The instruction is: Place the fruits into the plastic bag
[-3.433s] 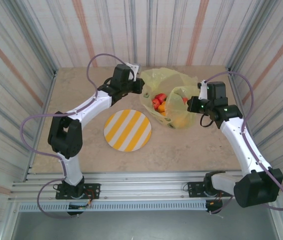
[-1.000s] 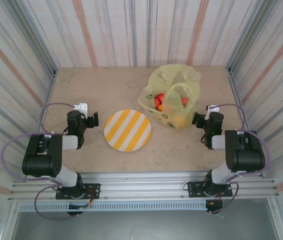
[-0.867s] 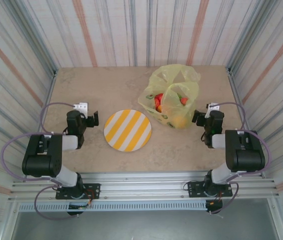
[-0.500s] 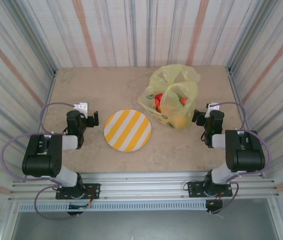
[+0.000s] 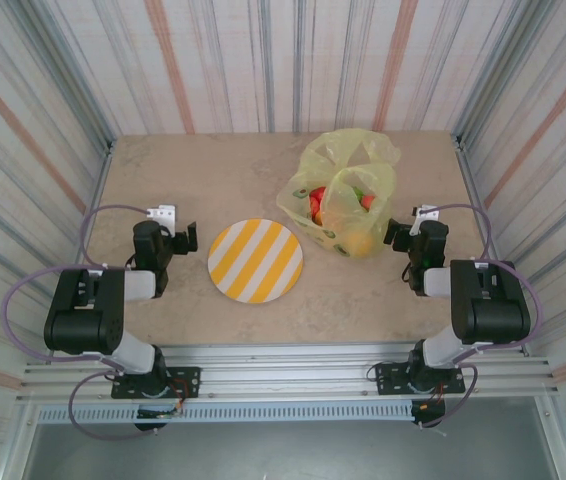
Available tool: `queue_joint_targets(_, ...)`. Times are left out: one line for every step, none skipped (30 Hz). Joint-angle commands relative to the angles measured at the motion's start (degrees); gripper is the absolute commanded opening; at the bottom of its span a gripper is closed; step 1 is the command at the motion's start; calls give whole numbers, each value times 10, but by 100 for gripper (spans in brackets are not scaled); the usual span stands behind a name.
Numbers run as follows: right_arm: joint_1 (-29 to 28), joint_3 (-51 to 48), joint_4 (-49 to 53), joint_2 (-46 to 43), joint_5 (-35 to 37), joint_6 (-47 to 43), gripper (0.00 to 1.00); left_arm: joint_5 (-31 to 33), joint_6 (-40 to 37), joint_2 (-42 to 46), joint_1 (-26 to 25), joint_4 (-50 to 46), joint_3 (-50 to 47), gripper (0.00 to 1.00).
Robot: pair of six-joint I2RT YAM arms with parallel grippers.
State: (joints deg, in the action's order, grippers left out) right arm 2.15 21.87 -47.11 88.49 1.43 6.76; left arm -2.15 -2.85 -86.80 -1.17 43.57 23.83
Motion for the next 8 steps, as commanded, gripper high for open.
queue_joint_targets(-1, 8, -6, 0, -2, -15, 99, -7, -13, 2, 4, 15, -2, 99)
queue_joint_targets(-1, 8, -7, 0, -3, -15, 99, -7, -12, 2, 4, 15, -2, 99)
queue_joint_targets(-1, 8, -6, 0, -2, -15, 99, -7, -12, 2, 4, 14, -2, 99)
queue_joint_targets(-1, 8, -6, 0, -3, -15, 99, -7, -12, 1, 4, 13, -1, 99)
queue_joint_targets(-1, 8, -6, 0, -3, -16, 99, -7, -12, 2, 4, 14, -1, 99)
queue_joint_targets(-1, 8, -6, 0, -2, -16, 99, -7, -12, 2, 4, 14, -2, 99)
queue_joint_targets(-1, 8, -6, 0, -3, -16, 99, -7, -12, 2, 4, 14, -2, 99)
queue_joint_targets(-1, 8, -6, 0, -3, -16, 99, -7, -12, 3, 3, 15, -3, 99)
